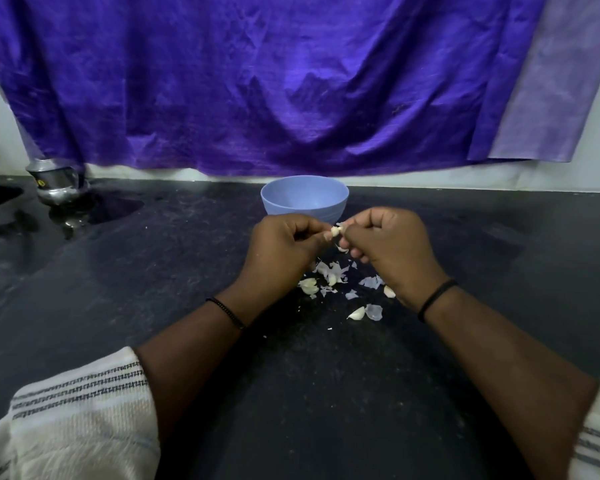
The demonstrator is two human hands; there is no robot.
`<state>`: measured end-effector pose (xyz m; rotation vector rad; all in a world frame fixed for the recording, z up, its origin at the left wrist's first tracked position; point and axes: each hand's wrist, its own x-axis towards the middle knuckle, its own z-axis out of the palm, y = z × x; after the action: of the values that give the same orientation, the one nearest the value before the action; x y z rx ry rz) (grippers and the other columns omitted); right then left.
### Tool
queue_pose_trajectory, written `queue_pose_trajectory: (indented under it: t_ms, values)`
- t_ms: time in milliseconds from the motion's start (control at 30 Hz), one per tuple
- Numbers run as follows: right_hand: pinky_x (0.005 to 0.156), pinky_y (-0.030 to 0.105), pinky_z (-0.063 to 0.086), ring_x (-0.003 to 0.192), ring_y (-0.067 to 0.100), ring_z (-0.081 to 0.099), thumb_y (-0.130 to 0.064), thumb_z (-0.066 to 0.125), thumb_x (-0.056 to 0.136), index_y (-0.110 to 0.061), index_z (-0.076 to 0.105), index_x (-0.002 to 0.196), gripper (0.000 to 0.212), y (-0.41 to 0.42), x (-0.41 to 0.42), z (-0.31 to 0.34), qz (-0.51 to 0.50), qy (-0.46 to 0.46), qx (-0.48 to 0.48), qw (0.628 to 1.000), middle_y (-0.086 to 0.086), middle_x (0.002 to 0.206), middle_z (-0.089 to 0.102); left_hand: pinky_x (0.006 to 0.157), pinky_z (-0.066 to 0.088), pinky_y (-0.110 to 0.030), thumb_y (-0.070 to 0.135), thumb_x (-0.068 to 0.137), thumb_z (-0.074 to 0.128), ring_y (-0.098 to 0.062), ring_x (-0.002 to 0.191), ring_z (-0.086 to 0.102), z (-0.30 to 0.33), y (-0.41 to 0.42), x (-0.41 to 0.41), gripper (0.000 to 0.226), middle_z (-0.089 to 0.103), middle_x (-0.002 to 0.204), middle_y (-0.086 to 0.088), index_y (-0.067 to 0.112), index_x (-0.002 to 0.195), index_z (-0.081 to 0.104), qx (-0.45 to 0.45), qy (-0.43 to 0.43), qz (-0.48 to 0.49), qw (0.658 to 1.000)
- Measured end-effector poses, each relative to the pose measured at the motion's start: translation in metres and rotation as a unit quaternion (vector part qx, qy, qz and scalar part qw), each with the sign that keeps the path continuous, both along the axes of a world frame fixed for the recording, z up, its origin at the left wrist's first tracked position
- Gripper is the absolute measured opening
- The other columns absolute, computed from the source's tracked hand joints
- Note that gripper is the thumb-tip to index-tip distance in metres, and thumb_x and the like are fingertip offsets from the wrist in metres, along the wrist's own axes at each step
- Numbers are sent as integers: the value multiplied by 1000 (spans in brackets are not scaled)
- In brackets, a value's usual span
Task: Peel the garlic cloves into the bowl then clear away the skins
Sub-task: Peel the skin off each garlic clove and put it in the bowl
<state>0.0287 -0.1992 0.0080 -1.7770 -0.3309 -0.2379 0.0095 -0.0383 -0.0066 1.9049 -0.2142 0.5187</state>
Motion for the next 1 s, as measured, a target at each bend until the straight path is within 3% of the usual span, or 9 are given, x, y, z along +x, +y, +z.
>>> queue_pose_trajectory:
  t_ms: [67, 167, 367, 500, 700, 1000]
  values:
    - [52, 18, 47, 55, 5, 59, -6, 67, 85, -8, 73, 80, 8, 1, 0, 0, -2, -2, 0, 1000, 3, 67, 73, 47, 46, -22, 10, 89, 72, -8, 47, 60, 0, -2, -2, 7, 71, 62, 3, 15, 89, 77, -27, 25, -25, 999]
    - [54, 19, 48, 55, 6, 59, -5, 67, 85, -7, 73, 80, 9, 0, 1, 0, 1, -5, -4, 1000, 4, 67, 73, 47, 45, -28, 14, 90, 71, -22, 54, 62, 0, -2, -1, 7, 74, 73, -12, 11, 92, 77, -68, 49, -41, 996]
    - [56, 17, 49, 57, 4, 61, -5, 66, 86, -8, 73, 82, 8, 1, 0, 1, 15, -6, -5, 1000, 5, 71, 74, 43, 46, -27, 10, 91, 69, -20, 53, 64, 2, -1, 0, 9, 76, 79, -10, 4, 93, 75, -90, 49, -42, 994]
    - [56, 18, 48, 58, 4, 62, -4, 66, 86, -10, 72, 81, 9, 3, -2, 1, 30, 0, 4, 1000, 2, 70, 74, 47, 46, -30, 10, 93, 65, -30, 58, 64, 3, -1, -1, 12, 74, 80, -17, 3, 91, 75, -104, 60, -47, 992]
    - [57, 18, 49, 60, 5, 62, -5, 65, 88, -8, 72, 84, 8, 1, -1, 1, 42, 11, 6, 999, 5, 74, 75, 41, 45, -23, 4, 91, 66, -19, 54, 64, 3, -1, 2, 13, 74, 84, -19, -5, 98, 72, -148, 76, -81, 983]
    - [56, 14, 47, 59, 0, 62, -4, 64, 89, -9, 71, 85, 9, 2, -2, 1, 45, 2, 13, 999, -1, 70, 73, 42, 42, -22, 4, 94, 60, -16, 51, 57, 4, 4, 5, 13, 70, 89, -26, -3, 91, 71, -208, 91, -99, 969]
